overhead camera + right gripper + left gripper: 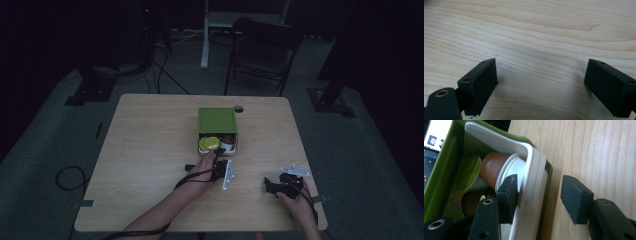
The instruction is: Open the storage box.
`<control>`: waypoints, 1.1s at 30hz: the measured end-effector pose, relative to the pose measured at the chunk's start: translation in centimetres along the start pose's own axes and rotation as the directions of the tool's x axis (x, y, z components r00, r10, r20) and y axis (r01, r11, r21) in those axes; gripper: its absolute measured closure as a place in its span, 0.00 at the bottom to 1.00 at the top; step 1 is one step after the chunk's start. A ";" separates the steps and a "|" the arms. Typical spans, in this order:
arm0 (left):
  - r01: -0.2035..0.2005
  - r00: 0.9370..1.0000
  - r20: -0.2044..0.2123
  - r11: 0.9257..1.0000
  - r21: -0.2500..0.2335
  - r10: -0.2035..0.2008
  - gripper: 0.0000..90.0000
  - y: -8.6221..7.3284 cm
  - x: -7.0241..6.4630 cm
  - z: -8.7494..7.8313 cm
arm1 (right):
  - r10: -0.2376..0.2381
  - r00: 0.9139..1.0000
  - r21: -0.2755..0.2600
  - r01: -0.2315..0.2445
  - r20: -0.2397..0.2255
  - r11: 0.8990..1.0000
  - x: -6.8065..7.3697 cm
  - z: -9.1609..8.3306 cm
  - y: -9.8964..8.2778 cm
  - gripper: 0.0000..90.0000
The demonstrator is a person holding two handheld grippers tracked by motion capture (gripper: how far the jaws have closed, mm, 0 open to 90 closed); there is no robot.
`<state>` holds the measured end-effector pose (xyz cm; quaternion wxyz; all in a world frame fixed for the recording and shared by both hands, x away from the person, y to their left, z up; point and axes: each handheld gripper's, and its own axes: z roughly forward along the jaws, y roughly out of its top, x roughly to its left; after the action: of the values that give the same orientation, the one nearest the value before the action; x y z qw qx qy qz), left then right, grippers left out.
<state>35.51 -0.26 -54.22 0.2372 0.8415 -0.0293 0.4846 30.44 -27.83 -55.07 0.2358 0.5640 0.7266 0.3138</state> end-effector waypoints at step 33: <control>-0.169 0.983 -0.068 0.985 0.029 0.171 0.80 -0.1 -0.1 0.3 | 0.000 1.000 0.000 0.000 0.000 1.000 0.0 0.0 0.0 0.12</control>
<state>35.74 -0.30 -54.51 0.1862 0.8210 -0.0871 0.5327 30.44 -27.82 -55.07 0.2358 0.5640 0.7265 0.3138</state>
